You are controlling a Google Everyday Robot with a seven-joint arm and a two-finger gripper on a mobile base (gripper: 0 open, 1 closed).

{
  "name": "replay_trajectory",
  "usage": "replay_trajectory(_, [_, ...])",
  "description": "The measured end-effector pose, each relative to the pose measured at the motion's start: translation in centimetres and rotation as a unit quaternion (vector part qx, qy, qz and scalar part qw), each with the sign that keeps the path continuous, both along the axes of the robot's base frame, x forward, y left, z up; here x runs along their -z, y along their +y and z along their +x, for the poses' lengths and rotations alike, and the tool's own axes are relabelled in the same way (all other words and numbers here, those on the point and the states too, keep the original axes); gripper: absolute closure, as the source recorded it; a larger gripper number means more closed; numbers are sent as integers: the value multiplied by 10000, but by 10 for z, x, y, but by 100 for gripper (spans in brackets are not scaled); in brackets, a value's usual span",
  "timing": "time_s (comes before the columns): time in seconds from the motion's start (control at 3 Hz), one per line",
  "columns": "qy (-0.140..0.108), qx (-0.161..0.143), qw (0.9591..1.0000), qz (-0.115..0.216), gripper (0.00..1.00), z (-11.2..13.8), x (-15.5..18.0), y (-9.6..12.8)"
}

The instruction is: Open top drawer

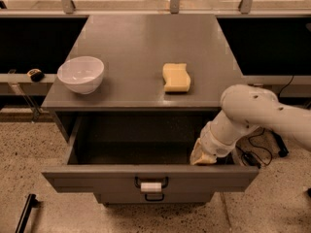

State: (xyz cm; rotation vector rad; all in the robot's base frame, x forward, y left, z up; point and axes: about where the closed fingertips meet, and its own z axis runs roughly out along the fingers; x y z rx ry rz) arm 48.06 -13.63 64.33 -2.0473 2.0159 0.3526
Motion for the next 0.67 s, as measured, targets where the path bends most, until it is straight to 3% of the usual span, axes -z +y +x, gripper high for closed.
replay_trajectory(0.67, [405, -266, 9977, 483, 100, -44, 9, 33])
